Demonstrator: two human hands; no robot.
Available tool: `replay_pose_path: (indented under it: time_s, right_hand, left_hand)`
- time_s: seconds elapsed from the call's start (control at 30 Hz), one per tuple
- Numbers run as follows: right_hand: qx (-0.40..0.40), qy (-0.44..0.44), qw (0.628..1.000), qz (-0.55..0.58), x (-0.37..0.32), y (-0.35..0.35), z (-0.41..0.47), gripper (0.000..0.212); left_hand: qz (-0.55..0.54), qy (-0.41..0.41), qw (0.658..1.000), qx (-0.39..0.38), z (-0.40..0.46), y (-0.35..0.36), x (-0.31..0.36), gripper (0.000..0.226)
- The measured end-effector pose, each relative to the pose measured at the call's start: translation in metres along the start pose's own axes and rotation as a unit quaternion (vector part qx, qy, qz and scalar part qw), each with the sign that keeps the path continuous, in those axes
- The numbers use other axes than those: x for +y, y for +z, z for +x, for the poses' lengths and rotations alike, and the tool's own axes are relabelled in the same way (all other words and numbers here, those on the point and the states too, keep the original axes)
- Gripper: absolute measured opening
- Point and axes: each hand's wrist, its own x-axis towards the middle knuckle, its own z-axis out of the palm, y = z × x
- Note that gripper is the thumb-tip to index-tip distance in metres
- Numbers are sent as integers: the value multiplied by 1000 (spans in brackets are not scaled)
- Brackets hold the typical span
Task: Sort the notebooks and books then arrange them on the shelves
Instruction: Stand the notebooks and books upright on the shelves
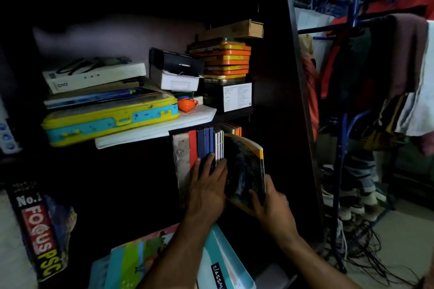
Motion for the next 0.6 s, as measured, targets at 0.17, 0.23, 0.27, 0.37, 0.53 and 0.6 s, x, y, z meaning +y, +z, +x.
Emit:
replay_pose_path:
  time_s: [0.17,0.23,0.27,0.37,0.53,0.6]
  right_hand:
    - [16,-9,1000,-8,2,2,3,38]
    - [33,-7,999,0,0,2,3,42]
    - [36,-6,999,-2,0,2,3,44]
    - [-23,-5,999,-36,-4,5,9,51]
    - [-111,-6,993,-45,-5,13,18,64]
    - [-93,8,995,-28,0,14,20,57]
  left_hand:
    - [16,6,1000,1,1,3,-1,71]
    - [20,10,1000,-3,0,4,-1,73]
    - [22,10,1000,-5,0,4,-1,72]
    - [15,14,1000,8,0,6,-2,67]
    - [-7,23,999,44,0,8,-3,58]
    - [-16,23,998,49,1,6,-3,57]
